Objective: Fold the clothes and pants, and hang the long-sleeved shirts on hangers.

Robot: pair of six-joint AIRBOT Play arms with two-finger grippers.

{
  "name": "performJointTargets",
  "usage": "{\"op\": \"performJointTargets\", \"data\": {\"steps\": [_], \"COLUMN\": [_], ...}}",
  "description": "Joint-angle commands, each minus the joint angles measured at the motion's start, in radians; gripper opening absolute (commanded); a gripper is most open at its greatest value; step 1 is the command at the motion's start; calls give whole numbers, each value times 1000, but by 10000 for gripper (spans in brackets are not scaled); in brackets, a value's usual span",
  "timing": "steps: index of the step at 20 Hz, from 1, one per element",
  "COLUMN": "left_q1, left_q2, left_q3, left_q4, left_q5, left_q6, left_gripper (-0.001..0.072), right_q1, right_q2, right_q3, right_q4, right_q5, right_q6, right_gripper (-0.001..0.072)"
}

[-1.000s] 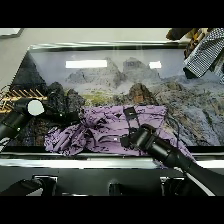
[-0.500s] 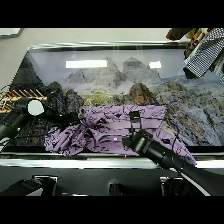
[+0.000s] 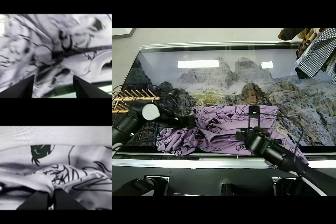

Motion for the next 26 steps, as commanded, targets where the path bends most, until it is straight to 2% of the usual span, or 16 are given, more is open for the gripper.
{"op": "performJointTargets", "data": {"steps": [1, 4, 5, 9, 15, 20, 26], "left_q1": [-217, -409, -446, -524, -529, -529, -529], "left_q2": [7, -4, -13, -71, -155, -200, -219], "left_q3": [0, 0, 0, -2, -2, -2, -2], "left_q4": [175, 356, 364, 377, 465, 493, 528], "left_q5": [7, 9, 10, 8, 19, 116, 143], "left_q6": [-148, -345, -373, -375, -370, -301, -231], "left_gripper": [551, 551, 552, 551, 551, 551, 551], "right_q1": [0, 0, 0, 0, 0, 0, -1], "right_q2": [44, 44, 44, 44, 44, 44, 47], "right_q3": [32, 32, 32, 32, 32, 32, 52], "right_q4": [82, 141, 147, 154, 184, 187, 182], "right_q5": [82, 75, 74, 66, 65, 68, 71], "right_q6": [-7, -6, -6, -6, -3, 1, 37], "right_gripper": [48, 48, 48, 48, 48, 48, 48]}}
